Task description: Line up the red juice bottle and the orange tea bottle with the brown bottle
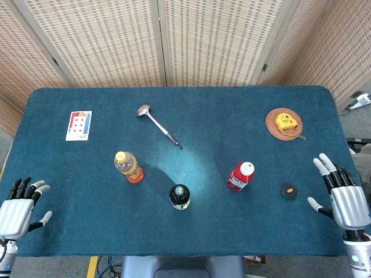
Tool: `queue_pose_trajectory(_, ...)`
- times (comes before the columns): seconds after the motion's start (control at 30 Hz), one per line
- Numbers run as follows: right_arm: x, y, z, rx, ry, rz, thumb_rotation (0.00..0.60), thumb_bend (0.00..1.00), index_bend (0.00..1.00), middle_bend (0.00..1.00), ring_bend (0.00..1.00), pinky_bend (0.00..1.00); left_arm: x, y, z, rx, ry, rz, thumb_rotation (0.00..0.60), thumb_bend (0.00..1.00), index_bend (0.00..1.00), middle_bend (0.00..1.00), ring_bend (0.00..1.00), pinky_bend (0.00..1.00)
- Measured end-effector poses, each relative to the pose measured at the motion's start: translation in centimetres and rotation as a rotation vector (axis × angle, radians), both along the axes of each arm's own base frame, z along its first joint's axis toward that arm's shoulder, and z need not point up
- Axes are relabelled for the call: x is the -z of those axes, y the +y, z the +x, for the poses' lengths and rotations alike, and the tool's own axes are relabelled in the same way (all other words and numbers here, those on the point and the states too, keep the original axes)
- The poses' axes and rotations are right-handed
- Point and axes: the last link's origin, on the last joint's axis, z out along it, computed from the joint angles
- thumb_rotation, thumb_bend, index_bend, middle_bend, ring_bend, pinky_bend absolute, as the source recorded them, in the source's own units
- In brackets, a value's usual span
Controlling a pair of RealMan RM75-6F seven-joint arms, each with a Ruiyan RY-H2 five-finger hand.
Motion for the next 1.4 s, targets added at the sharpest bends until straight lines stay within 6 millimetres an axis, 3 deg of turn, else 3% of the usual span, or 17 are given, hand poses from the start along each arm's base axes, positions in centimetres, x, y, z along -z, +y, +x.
queue_pose_trajectory(0.07,0.0,0.0,0.1,-0.005,-0.009,0.003,0.6,0.05,0.11,0.07,0.12,0.22,0.1,0.0,-0.1,-0.004,-0.001,-0.001,0.6,0.22,0.5,0.18,0.02,0.06)
queue_pose_trajectory(0.13,0.0,0.1,0.1,-0.01,-0.018,0.009,0.6,0.06,0.11,0.07,0.12,0.22,0.1,0.0,-0.1,-0.012,0.013,0.0,0.6,0.22,0.5,0.18,0.03,0.24)
queue_pose_trajectory(0.2,0.0,0.2,0.1,-0.013,-0.022,0.012,0.6,0.06,0.11,0.07,0.12,0.22,0.2,0.0,-0.2,-0.02,0.022,-0.005,0.6,0.22,0.5,0.19,0.09,0.35)
queue_pose_trajectory(0.33,-0.1,0.1,0.0,-0.007,-0.03,0.014,0.6,0.06,0.11,0.08,0.12,0.22,0.3,0.0,-0.2,-0.026,0.011,-0.02,0.6,0.22,0.5,0.36,0.27,0.43)
queue_pose_trajectory(0.63,0.0,-0.5,-0.7,0.039,-0.09,0.032,0.6,0.06,0.11,0.11,0.12,0.22,0.6,0.0,-0.2,-0.03,0.008,-0.043,0.6,0.22,0.48,0.4,0.3,0.44)
queue_pose_trajectory(0.9,0.8,-1.9,-0.9,0.077,-0.143,0.082,0.6,0.06,0.11,0.13,0.12,0.22,-0.2,0.1,0.0,0.007,-0.029,0.035,0.6,0.22,0.47,0.36,0.26,0.42)
queue_pose_trajectory(1.4,4.1,-7.2,1.6,0.062,-0.291,0.216,0.6,0.06,0.11,0.15,0.12,0.22,-1.3,0.2,0.1,0.013,-0.052,0.073,0.6,0.22,0.47,0.36,0.26,0.42)
